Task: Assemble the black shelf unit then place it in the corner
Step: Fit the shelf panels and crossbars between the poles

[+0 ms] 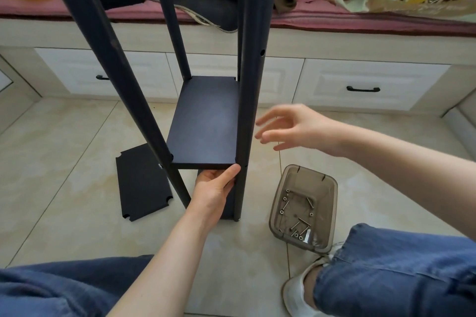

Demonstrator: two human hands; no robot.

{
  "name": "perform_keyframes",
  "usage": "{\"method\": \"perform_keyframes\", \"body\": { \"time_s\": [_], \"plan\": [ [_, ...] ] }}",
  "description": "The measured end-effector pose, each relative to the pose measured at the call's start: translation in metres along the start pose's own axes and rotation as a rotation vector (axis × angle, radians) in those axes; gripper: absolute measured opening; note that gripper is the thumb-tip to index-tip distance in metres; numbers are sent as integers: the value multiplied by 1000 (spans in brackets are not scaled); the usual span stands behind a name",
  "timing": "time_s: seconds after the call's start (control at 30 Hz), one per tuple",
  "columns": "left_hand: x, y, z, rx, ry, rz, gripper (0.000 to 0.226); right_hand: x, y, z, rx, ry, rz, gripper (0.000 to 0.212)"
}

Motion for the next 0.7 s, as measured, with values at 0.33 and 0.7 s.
{"method": "perform_keyframes", "body": {
  "time_s": [0.33, 0.7],
  "plan": [
    [1, -2, 2, -6, 10, -28, 44, -32, 223, -7, -673, -69, -446, 39],
    [1, -1, 0, 11, 19, -10, 50, -96, 297, -11, -677, 128, -302, 65]
  ]
}}
Point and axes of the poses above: each hand's wrist, its own z-axis towards the middle knuckle, its own x-axis out of the back of the hand, y = z × x, the point moved 10 cm from there along z, towards the middle knuckle, and after that the axes turned 13 degrees about z, right-handed, at the moved point
